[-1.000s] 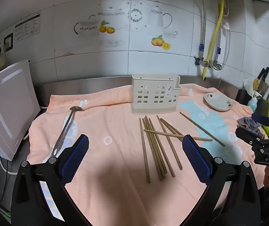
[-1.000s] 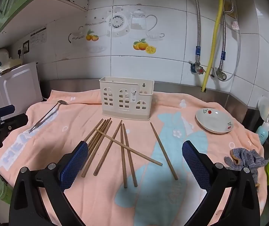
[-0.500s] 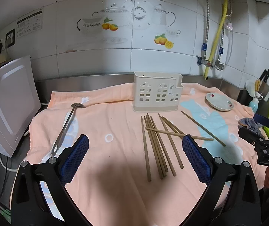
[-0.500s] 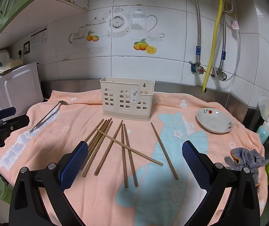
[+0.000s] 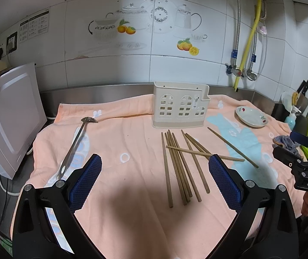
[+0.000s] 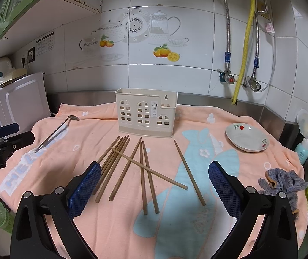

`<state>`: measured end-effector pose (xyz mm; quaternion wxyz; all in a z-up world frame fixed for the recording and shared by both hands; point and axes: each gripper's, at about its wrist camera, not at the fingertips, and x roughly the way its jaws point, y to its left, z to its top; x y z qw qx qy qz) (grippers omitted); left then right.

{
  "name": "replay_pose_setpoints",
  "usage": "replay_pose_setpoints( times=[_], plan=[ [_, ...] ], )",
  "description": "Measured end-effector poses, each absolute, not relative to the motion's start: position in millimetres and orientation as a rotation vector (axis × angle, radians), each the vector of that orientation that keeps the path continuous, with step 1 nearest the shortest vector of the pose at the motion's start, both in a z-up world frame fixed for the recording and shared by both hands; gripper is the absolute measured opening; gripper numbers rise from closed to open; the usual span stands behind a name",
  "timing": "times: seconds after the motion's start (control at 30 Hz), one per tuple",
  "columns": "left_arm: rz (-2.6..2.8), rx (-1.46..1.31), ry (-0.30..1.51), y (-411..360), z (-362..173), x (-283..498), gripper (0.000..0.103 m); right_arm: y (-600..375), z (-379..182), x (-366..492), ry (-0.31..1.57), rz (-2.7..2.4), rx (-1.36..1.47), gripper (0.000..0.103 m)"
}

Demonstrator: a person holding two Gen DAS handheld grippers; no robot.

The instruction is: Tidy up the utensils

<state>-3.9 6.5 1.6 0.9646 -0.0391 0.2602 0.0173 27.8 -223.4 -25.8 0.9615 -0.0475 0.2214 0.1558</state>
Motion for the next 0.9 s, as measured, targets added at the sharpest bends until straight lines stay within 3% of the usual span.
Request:
replay_pose_setpoints(
  times=[0.9],
  plan=[
    [0.037, -0.083, 0.535, 8.4, 1.2, -1.0, 0.098, -220.7, -26.5, 29.8, 0.454, 0.321, -0.09, 0.097]
  ],
)
